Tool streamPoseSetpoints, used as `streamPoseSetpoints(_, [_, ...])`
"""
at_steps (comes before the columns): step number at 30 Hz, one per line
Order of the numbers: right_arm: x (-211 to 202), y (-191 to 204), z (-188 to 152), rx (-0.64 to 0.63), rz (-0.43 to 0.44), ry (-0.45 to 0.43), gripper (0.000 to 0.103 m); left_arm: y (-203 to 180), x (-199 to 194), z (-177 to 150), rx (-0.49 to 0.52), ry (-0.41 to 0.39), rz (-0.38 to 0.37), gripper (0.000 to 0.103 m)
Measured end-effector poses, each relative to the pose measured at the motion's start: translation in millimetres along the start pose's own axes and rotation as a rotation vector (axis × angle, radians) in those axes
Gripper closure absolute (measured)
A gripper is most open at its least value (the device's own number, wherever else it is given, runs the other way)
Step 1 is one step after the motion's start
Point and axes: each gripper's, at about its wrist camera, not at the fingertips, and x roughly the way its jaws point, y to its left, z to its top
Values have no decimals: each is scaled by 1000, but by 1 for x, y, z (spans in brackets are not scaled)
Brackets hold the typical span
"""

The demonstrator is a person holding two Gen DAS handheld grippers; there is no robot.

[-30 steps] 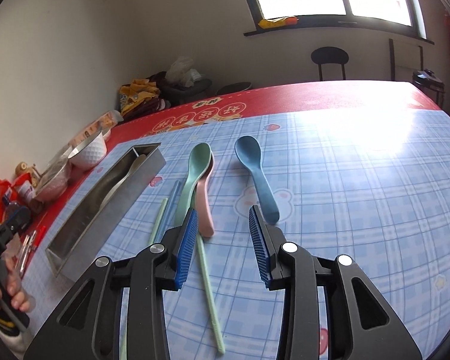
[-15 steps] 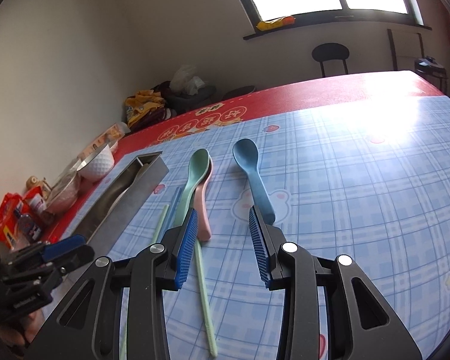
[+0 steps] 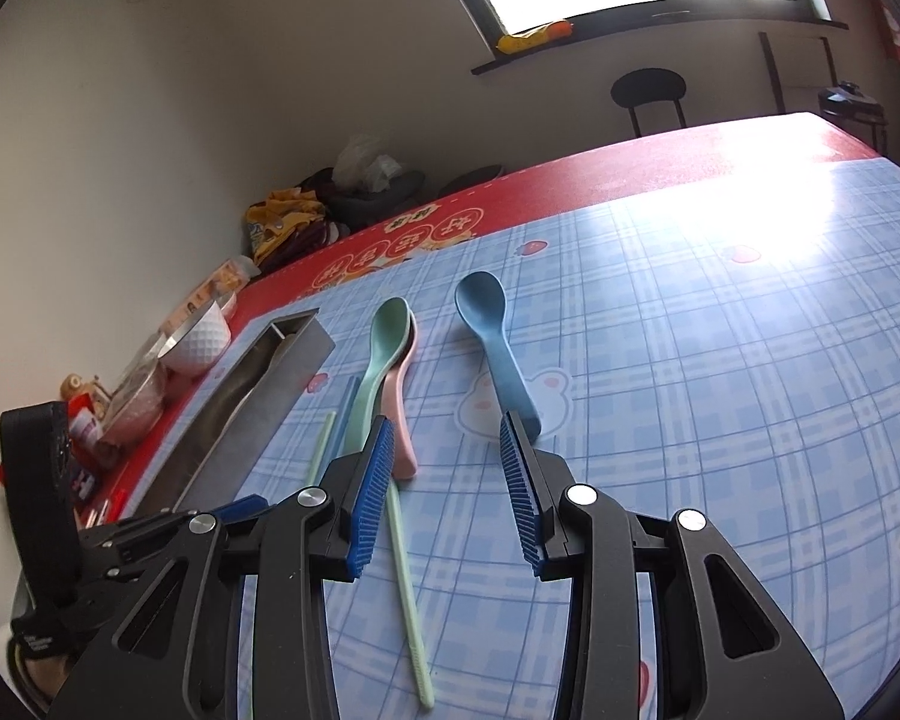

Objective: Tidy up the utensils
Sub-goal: 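Lower the left tool onto the green chopstick and close its fingers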

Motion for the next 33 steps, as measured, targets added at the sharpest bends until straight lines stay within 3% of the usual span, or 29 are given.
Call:
streamPoseSetpoints(14, [-1, -5, 0, 20, 5, 0, 64, -3, 0, -6, 42, 8, 56, 83])
streamPoseSetpoints(25, [-1, -5, 0, 24, 7, 4, 64, 1, -4, -18, 47, 28, 39, 83])
streamPoseSetpoints(33, [-1, -5, 0, 28, 9, 5, 64, 0, -4, -23, 53, -7, 40, 83])
